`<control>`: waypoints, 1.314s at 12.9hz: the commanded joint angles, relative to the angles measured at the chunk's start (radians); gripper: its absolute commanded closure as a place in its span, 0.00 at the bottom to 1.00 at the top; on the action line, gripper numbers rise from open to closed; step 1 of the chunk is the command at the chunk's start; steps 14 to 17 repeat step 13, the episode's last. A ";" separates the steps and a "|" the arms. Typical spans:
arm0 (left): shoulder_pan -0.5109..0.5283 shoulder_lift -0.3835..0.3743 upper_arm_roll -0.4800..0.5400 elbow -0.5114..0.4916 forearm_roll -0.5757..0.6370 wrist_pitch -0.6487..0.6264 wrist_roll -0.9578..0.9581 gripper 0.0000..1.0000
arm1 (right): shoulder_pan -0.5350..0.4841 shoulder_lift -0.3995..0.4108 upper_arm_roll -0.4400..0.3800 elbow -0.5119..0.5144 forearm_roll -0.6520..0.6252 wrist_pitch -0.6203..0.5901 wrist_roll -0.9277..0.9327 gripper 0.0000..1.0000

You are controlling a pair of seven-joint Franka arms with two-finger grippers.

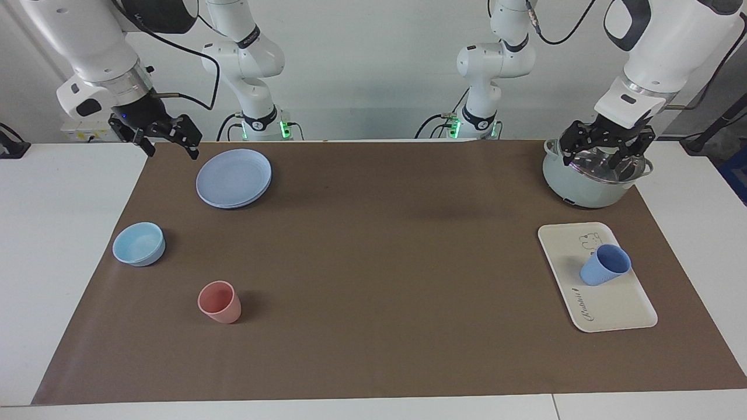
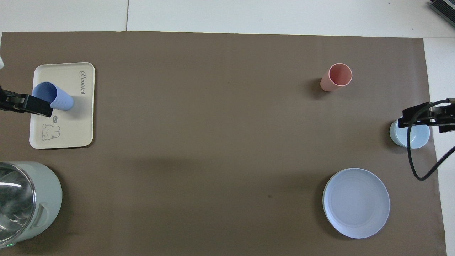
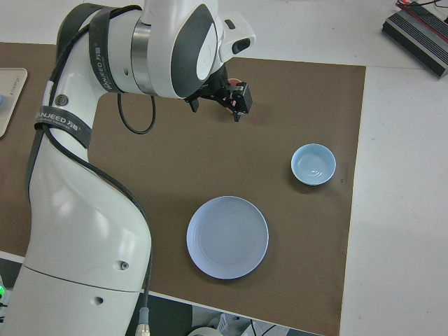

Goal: Place cup on tray

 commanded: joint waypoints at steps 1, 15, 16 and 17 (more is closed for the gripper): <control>-0.014 -0.025 0.008 -0.028 0.000 -0.006 -0.011 0.00 | 0.008 -0.001 0.018 0.009 -0.109 -0.020 0.010 0.00; -0.007 -0.031 0.010 -0.032 -0.031 -0.049 -0.013 0.00 | 0.006 0.003 0.026 0.021 -0.036 0.016 0.025 0.00; -0.007 -0.031 0.010 -0.032 -0.031 -0.049 -0.013 0.00 | 0.006 0.003 0.026 0.021 -0.036 0.016 0.025 0.00; -0.007 -0.031 0.010 -0.032 -0.031 -0.049 -0.013 0.00 | 0.006 0.003 0.026 0.021 -0.036 0.016 0.025 0.00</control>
